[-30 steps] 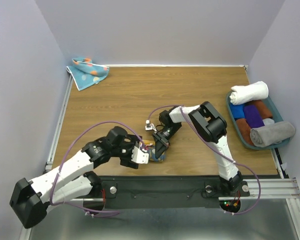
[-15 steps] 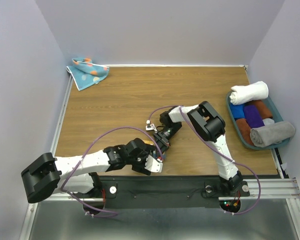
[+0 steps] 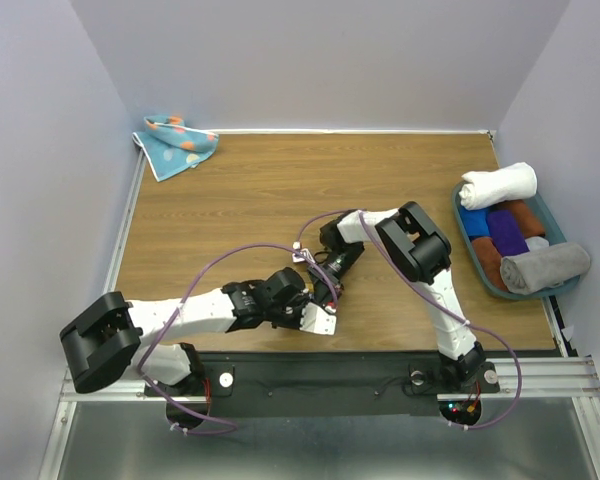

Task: Roll the towels
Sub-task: Roll the towel

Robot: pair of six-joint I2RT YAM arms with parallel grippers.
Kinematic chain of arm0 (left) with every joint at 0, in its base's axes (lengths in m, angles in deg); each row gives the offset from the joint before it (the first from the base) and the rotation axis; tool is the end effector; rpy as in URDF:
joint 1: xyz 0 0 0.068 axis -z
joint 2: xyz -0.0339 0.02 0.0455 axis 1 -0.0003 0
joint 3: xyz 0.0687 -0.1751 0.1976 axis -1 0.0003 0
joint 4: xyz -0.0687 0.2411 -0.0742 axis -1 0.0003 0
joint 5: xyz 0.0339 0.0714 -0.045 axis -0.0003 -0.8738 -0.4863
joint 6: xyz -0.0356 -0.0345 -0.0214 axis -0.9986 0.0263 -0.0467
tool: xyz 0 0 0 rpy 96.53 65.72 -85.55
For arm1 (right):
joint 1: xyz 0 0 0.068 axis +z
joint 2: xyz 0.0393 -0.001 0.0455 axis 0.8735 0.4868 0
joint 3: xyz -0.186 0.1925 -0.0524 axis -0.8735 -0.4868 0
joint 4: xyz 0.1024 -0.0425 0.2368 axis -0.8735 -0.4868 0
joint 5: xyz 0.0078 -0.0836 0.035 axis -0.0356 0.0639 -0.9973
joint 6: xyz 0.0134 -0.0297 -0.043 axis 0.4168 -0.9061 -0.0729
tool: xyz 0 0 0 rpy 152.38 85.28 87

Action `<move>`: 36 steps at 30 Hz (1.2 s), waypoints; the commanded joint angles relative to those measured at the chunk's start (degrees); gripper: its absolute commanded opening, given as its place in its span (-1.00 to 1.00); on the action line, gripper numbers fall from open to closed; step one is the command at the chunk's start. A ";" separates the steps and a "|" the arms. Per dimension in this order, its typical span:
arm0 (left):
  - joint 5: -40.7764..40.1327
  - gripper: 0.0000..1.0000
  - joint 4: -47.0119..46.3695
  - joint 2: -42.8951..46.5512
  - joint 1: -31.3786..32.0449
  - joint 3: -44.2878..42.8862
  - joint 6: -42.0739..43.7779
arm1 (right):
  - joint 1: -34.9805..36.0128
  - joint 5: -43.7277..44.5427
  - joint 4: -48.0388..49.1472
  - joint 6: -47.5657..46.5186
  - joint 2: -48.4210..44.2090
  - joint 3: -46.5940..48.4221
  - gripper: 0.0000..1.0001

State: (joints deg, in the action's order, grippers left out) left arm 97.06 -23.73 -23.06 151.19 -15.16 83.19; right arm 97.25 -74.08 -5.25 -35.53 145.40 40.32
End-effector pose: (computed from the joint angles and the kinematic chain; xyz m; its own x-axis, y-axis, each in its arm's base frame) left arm 0.1111 -0.2150 0.1800 0.4339 0.6923 -0.5766 0.8826 -0.1982 0.4262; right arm 0.2808 0.2483 0.0793 -0.6726 -0.7307 -0.1167 -0.3092 0.1342 0.9415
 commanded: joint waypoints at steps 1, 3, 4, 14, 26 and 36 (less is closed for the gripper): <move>9.80 -0.87 8.18 -1.44 -0.47 -1.54 -2.60 | -1.40 4.98 2.41 -1.00 -2.02 1.89 -0.22; 12.18 -0.90 10.12 -2.32 -1.96 -3.55 -2.51 | -2.63 5.94 2.32 -0.39 -2.73 2.68 0.06; 14.89 -0.92 12.22 -2.76 -4.06 -4.26 -2.42 | -3.15 7.51 2.24 -0.21 -3.86 3.20 0.15; 26.77 -0.95 24.96 -13.64 -14.80 -15.16 3.45 | -12.29 17.27 0.57 2.08 -13.44 12.26 0.74; 42.86 -0.96 49.93 -43.51 -31.50 -38.18 15.77 | -16.08 27.83 6.19 2.34 -37.26 0.23 0.79; 45.68 -0.95 57.59 -56.45 -36.34 -51.02 17.09 | -2.15 47.32 22.41 8.49 -47.63 -9.17 0.68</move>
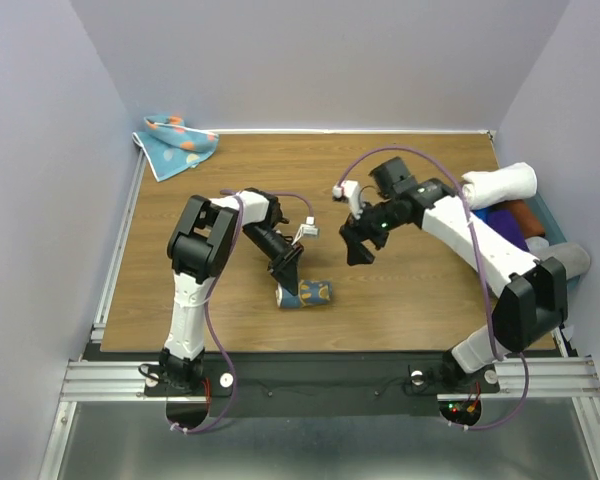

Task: Roll the towels
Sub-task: Roll the towel

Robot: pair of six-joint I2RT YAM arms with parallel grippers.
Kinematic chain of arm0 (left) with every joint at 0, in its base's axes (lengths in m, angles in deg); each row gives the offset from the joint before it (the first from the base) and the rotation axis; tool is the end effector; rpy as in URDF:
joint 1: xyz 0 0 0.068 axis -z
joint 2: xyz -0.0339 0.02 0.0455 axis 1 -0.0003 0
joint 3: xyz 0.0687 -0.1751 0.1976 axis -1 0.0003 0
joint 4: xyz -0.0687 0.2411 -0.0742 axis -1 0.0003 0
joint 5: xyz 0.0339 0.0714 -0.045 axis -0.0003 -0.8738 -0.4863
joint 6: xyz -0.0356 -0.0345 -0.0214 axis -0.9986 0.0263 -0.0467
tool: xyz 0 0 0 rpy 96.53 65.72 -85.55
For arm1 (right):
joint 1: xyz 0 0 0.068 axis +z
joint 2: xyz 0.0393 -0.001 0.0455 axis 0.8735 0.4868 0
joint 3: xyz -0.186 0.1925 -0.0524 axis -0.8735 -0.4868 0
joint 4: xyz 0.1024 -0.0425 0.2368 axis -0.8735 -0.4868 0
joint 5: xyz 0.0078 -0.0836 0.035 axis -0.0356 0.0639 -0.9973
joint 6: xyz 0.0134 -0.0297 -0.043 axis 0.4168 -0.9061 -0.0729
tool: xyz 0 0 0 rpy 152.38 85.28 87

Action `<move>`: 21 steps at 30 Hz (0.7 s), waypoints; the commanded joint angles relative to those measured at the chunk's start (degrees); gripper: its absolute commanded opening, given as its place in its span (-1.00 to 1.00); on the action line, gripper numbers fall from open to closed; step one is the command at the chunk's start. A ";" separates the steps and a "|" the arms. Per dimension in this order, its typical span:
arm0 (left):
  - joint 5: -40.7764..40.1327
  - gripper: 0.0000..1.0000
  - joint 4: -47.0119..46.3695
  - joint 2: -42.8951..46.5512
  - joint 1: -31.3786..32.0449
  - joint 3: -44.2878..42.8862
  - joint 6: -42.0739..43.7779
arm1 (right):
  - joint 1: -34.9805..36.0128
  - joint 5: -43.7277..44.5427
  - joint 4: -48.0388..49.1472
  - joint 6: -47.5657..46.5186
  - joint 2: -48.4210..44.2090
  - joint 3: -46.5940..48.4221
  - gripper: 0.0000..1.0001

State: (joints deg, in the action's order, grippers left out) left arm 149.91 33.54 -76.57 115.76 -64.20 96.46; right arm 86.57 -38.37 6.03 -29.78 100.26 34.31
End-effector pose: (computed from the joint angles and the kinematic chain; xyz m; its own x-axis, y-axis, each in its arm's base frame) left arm 0.3149 -0.1873 0.1192 -0.4641 0.6601 -0.5907 0.7271 -0.0969 -0.6796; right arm 0.2720 0.1530 0.3013 -0.4552 -0.6408 -0.6183 -0.8864 0.3917 0.2466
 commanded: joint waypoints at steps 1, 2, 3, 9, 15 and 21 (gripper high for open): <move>-7.26 -0.95 0.33 -3.39 -0.99 -2.59 3.65 | 10.67 15.81 12.65 2.83 -2.51 -4.83 0.66; -7.08 -0.95 0.33 -3.92 -1.08 -2.60 3.65 | 12.61 17.76 14.14 3.01 -2.59 -5.63 0.65; -7.08 -0.95 0.33 -4.27 -1.17 -2.77 3.56 | 14.54 20.04 15.81 3.10 -2.42 -6.33 0.63; -6.82 -0.95 0.33 -6.38 -1.52 -4.09 2.85 | 27.20 33.59 28.57 2.75 -0.32 -11.34 0.68; -6.91 -0.91 0.33 -8.05 -2.05 -5.67 2.42 | 35.64 39.32 32.79 -0.68 2.76 -14.24 0.80; -7.08 -0.87 0.41 -8.85 -2.49 -6.29 2.24 | 40.05 41.86 35.25 -2.88 5.05 -17.67 0.80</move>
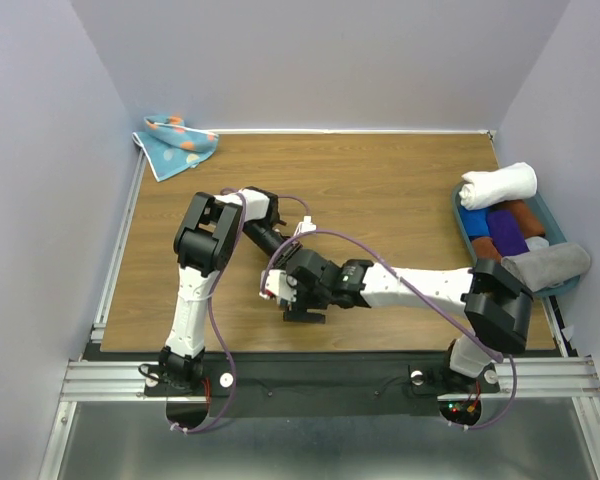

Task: Roll the towels
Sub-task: Roll the towel, then place the rolled towel into the container

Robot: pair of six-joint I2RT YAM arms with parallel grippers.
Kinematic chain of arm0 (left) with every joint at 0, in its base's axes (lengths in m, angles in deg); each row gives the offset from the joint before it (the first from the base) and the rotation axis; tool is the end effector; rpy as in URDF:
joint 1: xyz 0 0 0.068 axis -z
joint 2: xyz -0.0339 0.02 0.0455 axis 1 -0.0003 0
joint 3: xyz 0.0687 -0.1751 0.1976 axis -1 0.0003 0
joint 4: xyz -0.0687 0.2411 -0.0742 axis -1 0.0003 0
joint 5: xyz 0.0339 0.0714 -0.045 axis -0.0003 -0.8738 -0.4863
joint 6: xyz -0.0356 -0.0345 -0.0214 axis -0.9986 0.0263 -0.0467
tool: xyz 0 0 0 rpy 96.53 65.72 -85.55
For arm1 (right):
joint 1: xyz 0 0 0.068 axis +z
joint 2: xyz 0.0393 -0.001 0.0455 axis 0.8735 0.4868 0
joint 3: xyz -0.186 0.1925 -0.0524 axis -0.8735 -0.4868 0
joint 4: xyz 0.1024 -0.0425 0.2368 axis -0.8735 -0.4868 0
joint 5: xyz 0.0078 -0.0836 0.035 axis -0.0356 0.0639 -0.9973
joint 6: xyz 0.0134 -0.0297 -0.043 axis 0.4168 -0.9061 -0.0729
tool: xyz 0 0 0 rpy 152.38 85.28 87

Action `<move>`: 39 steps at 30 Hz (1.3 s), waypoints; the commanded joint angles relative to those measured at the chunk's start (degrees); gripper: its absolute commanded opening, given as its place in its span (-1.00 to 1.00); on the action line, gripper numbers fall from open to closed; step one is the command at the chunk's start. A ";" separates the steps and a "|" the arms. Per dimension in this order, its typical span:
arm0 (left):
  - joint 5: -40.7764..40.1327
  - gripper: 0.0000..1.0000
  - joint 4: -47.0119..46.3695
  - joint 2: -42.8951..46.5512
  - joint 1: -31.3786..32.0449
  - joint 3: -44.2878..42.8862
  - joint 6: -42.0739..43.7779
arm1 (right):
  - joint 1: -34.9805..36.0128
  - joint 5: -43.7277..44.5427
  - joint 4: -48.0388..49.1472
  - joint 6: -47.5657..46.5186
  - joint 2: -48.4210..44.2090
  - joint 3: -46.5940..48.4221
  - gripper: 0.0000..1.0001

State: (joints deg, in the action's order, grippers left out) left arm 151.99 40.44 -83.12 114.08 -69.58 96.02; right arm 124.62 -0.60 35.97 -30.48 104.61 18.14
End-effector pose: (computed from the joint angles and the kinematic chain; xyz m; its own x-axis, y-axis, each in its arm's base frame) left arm 0.3289 -0.1824 0.1016 -0.5742 0.6542 -0.4923 0.6221 -0.0424 -0.7818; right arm 0.1524 0.3035 0.2154 0.0929 -0.8696 -0.4850 -0.9446 0.0771 -0.3190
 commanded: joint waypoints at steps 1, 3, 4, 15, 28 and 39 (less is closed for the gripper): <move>-9.16 -0.87 -6.49 -2.29 -0.98 -1.00 2.59 | 2.34 4.88 7.31 -2.62 1.22 -2.63 0.80; -9.07 -0.87 -6.49 -2.29 -1.07 -1.09 2.68 | 2.87 7.25 10.39 -3.14 2.02 -3.70 0.81; -8.98 -0.87 -6.49 -2.38 -1.16 -1.00 2.85 | 3.05 8.57 11.45 -3.58 2.80 -4.83 0.81; -9.25 -0.80 -6.41 -2.38 -1.60 -1.18 3.55 | 3.31 9.11 18.75 -7.10 7.64 -9.76 0.07; -13.46 -0.13 -6.49 8.51 -6.16 -2.84 3.65 | -0.98 1.99 16.58 -1.84 4.92 -13.63 -0.99; -18.65 0.53 -6.58 19.67 -14.60 -4.52 2.41 | -12.32 -13.10 4.79 6.77 0.79 -10.30 -0.99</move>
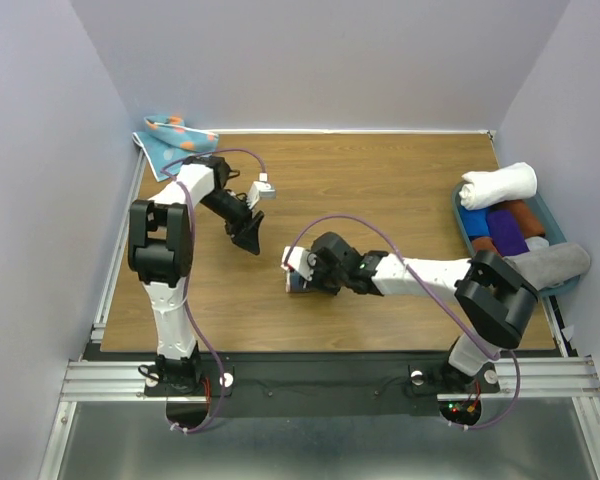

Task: Roll the towels
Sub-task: Place the rolled towel into the container

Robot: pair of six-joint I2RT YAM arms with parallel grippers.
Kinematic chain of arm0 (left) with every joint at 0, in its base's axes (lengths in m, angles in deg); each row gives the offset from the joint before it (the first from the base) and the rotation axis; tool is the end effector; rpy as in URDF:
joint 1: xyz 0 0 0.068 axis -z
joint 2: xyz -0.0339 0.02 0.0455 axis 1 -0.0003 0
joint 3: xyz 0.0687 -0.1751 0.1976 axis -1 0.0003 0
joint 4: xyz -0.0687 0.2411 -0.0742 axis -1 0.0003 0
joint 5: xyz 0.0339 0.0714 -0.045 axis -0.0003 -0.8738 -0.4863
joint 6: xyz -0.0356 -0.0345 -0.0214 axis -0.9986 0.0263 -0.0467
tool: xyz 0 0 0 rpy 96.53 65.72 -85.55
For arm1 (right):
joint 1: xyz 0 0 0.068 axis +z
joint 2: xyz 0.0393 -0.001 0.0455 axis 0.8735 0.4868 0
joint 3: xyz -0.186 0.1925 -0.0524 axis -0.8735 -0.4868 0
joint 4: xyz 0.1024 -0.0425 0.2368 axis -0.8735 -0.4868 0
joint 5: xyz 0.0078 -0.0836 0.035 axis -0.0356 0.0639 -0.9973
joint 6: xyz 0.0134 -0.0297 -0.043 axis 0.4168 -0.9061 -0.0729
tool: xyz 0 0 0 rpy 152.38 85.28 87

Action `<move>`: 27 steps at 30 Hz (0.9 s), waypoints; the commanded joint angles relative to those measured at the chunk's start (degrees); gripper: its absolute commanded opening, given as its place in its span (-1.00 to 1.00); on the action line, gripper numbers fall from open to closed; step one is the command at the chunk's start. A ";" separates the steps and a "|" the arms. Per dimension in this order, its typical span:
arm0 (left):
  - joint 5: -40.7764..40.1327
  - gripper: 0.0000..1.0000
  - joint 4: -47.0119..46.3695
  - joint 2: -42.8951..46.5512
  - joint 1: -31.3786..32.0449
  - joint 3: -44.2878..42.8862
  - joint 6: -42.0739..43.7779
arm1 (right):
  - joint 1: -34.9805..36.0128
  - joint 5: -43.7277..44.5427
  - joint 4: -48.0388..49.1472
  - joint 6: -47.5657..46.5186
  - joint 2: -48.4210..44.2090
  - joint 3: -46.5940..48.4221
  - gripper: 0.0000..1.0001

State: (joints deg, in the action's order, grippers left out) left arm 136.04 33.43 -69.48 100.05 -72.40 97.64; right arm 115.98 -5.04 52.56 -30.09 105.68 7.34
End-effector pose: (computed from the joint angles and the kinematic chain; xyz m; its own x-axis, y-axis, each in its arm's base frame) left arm 0.3751 -0.0939 0.1876 -0.3945 0.6512 -0.6483 0.9069 0.1622 -0.3889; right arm 0.1895 0.2723 0.1723 -0.0067 -0.8189 -0.5739 -0.9333 0.2112 -0.2904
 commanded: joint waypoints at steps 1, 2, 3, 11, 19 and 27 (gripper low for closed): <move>-2.43 0.56 0.43 6.91 -1.27 -1.61 0.62 | -5.96 -10.35 -13.72 7.52 -0.19 1.29 -0.99; -2.17 0.59 0.43 7.79 -1.45 -1.17 0.53 | -7.20 -12.02 -14.87 9.88 -0.02 2.78 -0.99; -1.47 0.91 0.43 9.54 -1.54 -0.91 0.36 | -8.43 -14.73 -16.54 11.04 -0.10 3.57 -0.99; -1.81 0.97 -12.55 24.05 -1.54 7.95 -10.17 | -19.07 -12.39 -20.94 20.00 -5.10 9.38 -0.99; 1.96 0.98 -10.73 29.68 -1.54 11.40 -10.54 | -35.65 -5.45 -29.10 18.88 -12.31 16.41 -0.99; 5.47 0.97 -10.55 31.18 -1.54 13.16 -10.46 | -57.81 -0.08 -33.95 4.47 -14.00 25.80 -0.99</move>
State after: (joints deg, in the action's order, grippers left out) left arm 137.76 22.28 -40.81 98.30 -59.75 87.60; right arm 65.43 -8.75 22.07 -18.07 92.50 28.45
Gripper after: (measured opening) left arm 0.986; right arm 0.318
